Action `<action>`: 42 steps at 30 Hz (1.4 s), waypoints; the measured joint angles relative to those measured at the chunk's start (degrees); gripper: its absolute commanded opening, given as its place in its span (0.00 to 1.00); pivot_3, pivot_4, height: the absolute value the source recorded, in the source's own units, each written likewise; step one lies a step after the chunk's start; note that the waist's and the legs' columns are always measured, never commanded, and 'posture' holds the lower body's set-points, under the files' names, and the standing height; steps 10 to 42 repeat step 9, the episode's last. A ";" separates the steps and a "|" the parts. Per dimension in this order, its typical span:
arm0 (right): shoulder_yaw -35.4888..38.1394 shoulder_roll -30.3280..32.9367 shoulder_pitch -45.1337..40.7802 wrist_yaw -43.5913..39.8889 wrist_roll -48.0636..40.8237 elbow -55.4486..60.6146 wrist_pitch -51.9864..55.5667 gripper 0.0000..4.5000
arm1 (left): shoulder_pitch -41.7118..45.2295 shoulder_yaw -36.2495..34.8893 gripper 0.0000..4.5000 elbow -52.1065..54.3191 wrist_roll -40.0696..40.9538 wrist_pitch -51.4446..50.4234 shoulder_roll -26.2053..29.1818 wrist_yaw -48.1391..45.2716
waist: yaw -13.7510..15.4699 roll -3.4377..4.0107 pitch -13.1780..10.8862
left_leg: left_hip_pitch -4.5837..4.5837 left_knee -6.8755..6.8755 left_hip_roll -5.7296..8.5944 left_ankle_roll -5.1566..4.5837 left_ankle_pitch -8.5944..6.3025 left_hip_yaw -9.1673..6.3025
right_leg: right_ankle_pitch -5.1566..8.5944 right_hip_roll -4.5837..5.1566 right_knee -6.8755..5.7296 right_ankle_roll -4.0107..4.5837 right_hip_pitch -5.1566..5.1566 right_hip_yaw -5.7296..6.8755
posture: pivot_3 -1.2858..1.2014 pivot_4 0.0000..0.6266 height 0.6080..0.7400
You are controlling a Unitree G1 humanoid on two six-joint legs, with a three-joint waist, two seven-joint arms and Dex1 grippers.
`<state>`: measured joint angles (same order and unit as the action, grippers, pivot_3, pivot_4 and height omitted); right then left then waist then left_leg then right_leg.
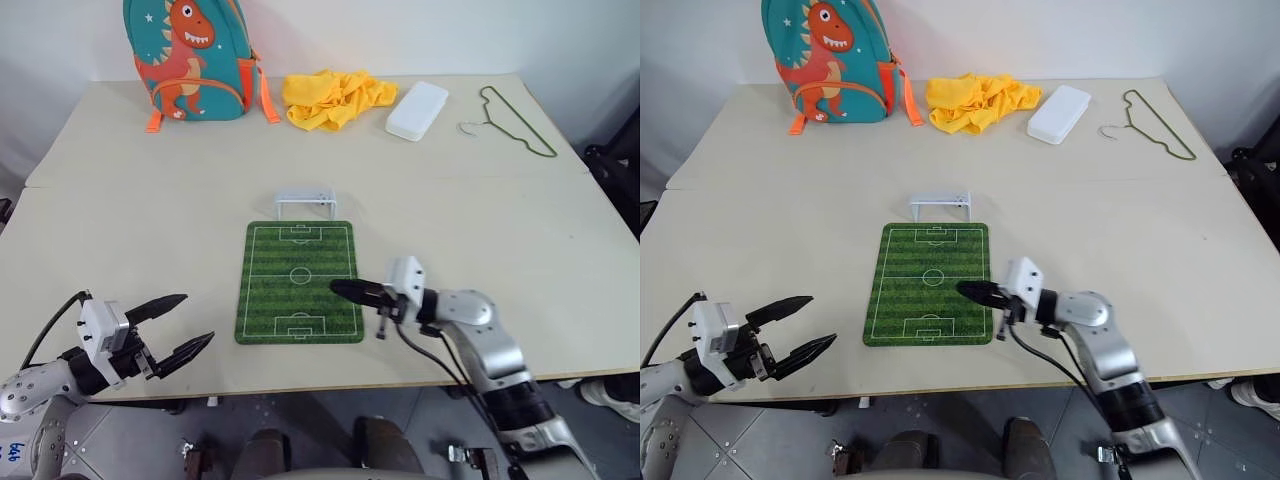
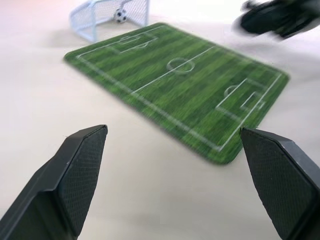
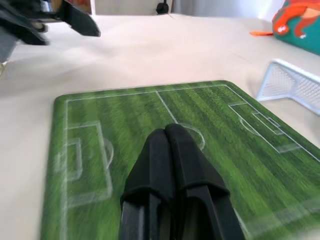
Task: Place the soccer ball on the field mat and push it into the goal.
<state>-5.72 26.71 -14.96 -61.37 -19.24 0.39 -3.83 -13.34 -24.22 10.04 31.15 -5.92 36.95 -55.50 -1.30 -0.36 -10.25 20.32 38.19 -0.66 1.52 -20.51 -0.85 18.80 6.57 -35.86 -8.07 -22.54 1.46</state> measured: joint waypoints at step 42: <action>19.30 10.22 13.11 1.61 -3.45 -0.30 -2.70 0.00 | 2.44 -0.39 1.00 -2.54 -0.37 2.42 -0.98 2.29 | -0.38 -0.01 -0.01 | -0.20 0.05 -0.11 0.02 0.01 0.43 | -0.01 -0.04 0.13 -0.02 0.04 -0.09 | 0.52 0.24 1.00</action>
